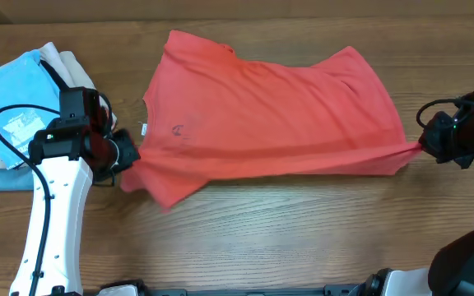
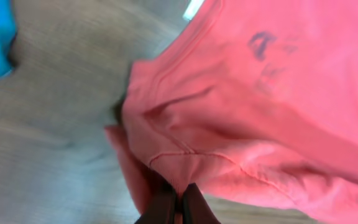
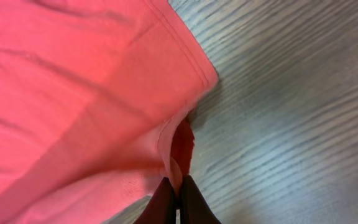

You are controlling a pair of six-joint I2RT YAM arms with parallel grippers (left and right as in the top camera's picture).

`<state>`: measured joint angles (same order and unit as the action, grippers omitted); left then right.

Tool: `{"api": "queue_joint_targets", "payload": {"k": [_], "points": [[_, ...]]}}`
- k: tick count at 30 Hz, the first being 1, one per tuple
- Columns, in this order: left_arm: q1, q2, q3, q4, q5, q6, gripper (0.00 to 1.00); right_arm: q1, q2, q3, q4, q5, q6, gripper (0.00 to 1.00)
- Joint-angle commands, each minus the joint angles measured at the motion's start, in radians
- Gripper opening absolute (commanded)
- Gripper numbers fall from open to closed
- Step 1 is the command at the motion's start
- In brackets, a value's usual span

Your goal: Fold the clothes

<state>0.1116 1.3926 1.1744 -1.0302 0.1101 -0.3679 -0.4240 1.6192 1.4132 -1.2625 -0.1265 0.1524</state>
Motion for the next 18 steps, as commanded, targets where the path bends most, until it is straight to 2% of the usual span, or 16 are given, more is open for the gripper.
{"api": "queue_joint_targets", "payload": {"k": [1,8,18], "points": [[0.006,0.029,-0.002,0.040,0.076,-0.026,0.04,0.000,0.053,0.000,0.024,-0.003,-0.008,0.04],[0.005,0.135,-0.002,0.074,0.075,-0.030,0.04,0.000,0.142,0.000,0.086,-0.006,-0.008,0.04],[0.005,0.237,-0.001,0.218,0.076,-0.030,0.04,0.005,0.228,0.000,0.212,-0.070,-0.026,0.04]]}}
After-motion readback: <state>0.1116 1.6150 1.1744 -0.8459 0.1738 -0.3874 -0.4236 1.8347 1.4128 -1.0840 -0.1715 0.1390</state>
